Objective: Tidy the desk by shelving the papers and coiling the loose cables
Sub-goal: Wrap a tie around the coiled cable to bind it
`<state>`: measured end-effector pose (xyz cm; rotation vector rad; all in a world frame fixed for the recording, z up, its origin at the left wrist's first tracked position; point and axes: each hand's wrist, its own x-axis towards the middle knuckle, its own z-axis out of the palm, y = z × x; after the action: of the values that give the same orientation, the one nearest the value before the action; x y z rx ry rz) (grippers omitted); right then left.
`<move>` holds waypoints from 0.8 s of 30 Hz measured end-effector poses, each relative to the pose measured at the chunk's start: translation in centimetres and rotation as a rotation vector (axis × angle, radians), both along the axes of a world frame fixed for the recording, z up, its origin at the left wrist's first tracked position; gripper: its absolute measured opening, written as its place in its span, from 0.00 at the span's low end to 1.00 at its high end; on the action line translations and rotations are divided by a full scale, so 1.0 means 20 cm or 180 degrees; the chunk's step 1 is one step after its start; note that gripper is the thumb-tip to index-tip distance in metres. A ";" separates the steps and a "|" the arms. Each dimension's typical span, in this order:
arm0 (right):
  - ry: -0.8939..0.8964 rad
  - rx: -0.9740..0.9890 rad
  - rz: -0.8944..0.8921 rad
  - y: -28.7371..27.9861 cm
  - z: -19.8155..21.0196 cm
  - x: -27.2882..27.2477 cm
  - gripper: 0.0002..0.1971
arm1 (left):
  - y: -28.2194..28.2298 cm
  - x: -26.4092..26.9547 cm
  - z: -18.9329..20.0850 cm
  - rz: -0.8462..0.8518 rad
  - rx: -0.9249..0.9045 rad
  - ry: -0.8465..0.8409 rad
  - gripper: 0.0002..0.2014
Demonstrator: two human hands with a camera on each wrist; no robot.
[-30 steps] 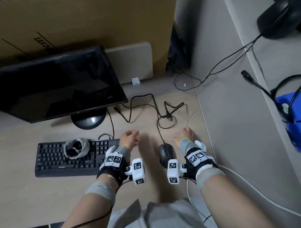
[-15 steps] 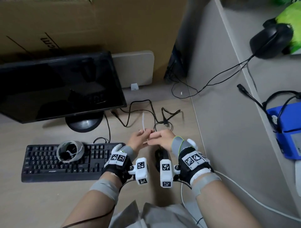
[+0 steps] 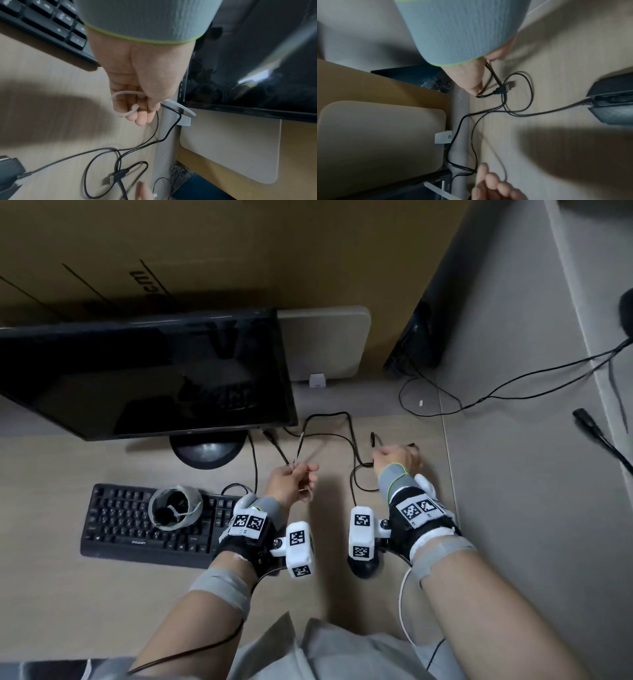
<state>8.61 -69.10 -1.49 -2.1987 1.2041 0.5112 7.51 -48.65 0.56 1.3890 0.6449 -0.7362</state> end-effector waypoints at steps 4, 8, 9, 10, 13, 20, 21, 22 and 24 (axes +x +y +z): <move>-0.0129 0.0429 -0.0095 -0.03 0.00 -0.01 0.13 | 0.00 0.04 0.03 0.0013 -0.0028 0.0088 0.15; -0.0726 0.1057 -0.1057 -0.03 0.01 -0.04 0.06 | 0.01 0.01 0.05 -0.0084 0.0067 0.0163 0.15; -0.0946 0.1152 -0.1210 -0.01 0.03 -0.05 0.08 | 0.02 0.00 0.07 -0.0088 0.0097 0.0168 0.15; -0.1215 0.1257 -0.1323 0.00 0.04 -0.07 0.10 | 0.03 -0.02 0.08 -0.0055 0.0118 0.0166 0.14; -0.1889 0.2133 -0.1372 0.07 0.18 -0.08 0.20 | 0.03 -0.01 0.14 0.0087 0.0136 0.0123 0.06; -0.1773 0.3393 0.0137 0.19 0.59 -0.14 0.13 | -0.04 0.02 0.35 0.0006 -0.0130 -0.0380 0.20; -0.1716 0.3410 0.0307 0.21 0.64 -0.16 0.13 | -0.04 0.01 0.39 0.0064 -0.0165 -0.0556 0.16; -0.1621 0.3446 0.0453 0.23 0.66 -0.19 0.12 | -0.03 0.00 0.42 0.0136 -0.0182 -0.0728 0.13; -0.1413 0.3637 0.0528 0.27 0.70 -0.23 0.09 | -0.01 -0.02 0.48 0.0195 -0.0221 -0.0975 0.08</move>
<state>3.98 -63.78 12.59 -1.2908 0.3075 0.5423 7.13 -48.75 10.16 1.3763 0.4151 -0.4790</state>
